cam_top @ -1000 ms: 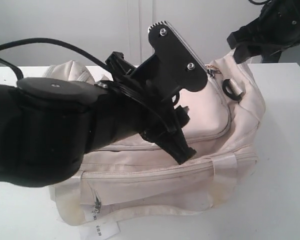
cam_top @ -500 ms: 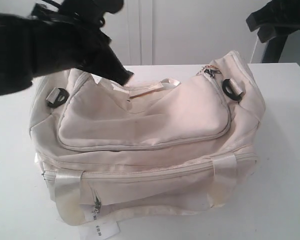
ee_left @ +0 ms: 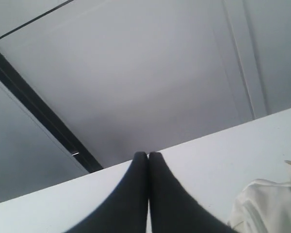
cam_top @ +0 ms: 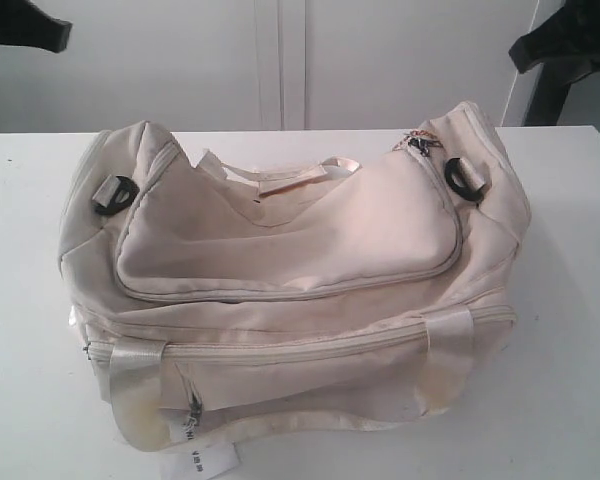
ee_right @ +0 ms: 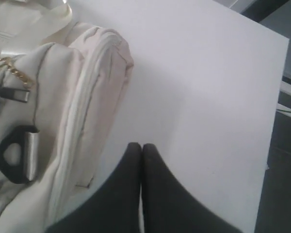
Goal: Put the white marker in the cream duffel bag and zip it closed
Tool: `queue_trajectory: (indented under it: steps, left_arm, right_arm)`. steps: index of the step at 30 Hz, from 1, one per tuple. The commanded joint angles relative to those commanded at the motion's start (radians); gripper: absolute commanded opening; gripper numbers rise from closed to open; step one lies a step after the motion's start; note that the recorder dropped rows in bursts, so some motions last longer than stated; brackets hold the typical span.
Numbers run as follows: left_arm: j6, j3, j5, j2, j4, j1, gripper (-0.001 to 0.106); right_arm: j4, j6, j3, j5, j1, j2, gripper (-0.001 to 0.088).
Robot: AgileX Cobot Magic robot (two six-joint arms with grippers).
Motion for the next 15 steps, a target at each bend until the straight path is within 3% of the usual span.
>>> queue_trajectory:
  steps: [8,15]
  left_arm:
    - [0.000,0.107,0.086,-0.122,0.000,0.032,0.003]
    - [-0.038,0.175,0.201,-0.203,0.000,0.041,0.003]
  right_arm:
    - [0.002,0.030,0.041,-0.025,-0.108,-0.040,0.0000]
    - [0.009,0.040,0.139,-0.130,-0.148,-0.135,0.0000]
